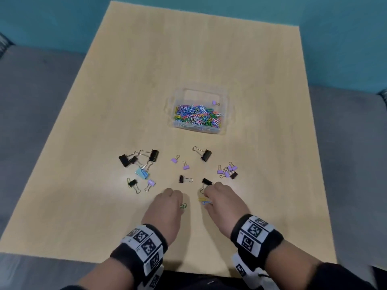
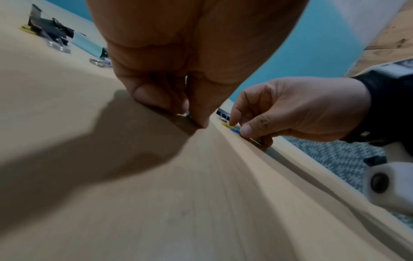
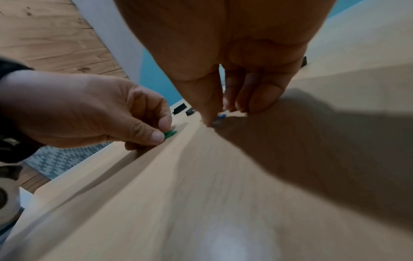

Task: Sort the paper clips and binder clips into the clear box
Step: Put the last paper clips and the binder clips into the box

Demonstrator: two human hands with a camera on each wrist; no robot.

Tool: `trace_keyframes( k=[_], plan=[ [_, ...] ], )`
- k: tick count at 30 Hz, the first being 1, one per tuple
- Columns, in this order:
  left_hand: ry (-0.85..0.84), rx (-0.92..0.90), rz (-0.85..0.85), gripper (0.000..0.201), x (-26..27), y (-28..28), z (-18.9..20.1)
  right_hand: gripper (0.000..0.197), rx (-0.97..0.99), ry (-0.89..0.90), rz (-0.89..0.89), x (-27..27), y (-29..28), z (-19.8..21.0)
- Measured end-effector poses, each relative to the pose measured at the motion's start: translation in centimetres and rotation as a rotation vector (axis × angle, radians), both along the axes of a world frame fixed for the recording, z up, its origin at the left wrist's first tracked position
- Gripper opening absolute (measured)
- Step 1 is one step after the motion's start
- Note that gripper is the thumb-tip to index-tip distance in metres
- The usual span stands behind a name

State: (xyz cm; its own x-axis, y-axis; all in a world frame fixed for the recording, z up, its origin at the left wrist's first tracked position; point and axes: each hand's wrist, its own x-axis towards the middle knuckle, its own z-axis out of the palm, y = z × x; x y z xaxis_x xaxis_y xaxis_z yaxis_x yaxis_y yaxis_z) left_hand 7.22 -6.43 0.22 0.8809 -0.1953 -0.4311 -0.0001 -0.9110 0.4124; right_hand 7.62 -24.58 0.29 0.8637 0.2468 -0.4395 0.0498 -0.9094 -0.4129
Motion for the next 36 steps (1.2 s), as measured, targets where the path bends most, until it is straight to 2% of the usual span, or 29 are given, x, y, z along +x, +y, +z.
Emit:
trace_keyframes(
  k=[5,8,12,15,17,18,23,26,30,32,34,36],
  plan=[
    [0.012,0.012,-0.001,0.017,0.6,-0.2,-0.2,0.005,-0.036,0.021,0.016,0.9,0.7,0.2],
    [0.027,0.03,-0.009,0.017,0.8,-0.4,-0.4,0.011,-0.035,0.06,-0.015,1.2,1.0,0.2],
    [-0.063,0.09,-0.083,0.022,0.1,-0.7,-0.6,0.016,-0.045,0.047,0.001,1.2,1.4,0.5],
    [-0.078,0.091,-0.188,0.026,-0.2,-1.1,0.0,0.016,-0.088,-0.001,0.173,0.8,1.6,0.4],
    [-0.066,0.093,-0.266,0.033,-0.2,-1.2,0.3,0.026,-0.145,-0.022,0.315,0.6,1.7,0.2],
    [-0.078,0.107,-0.277,0.036,-0.1,-1.1,0.2,0.03,-0.163,-0.03,0.329,0.7,1.8,0.1],
    [-0.023,0.038,-0.072,0.02,0.4,-0.7,0.0,0.035,-0.144,-0.056,0.359,1.2,1.7,0.3],
    [-0.006,-0.107,0.15,0.018,3.6,-0.2,1.9,0.041,-0.144,-0.011,0.381,0.9,1.5,0.0],
    [-0.211,-0.174,0.231,0.012,12.8,-1.2,4.3,0.054,-0.103,-0.009,0.407,0.7,1.3,0.9],
    [-0.253,-0.221,0.233,0.012,17.2,-2.3,5.1,0.058,-0.069,0.003,0.432,0.8,1.0,0.9],
    [-0.252,-0.242,0.209,0.011,20.3,-2.9,5.5,0.051,-0.041,0.029,0.398,1.2,0.9,0.9],
    [-0.266,-0.229,0.204,0.011,21.9,-2.2,5.5,0.031,-0.026,0.039,0.269,2.9,0.6,1.7]
  ],
)
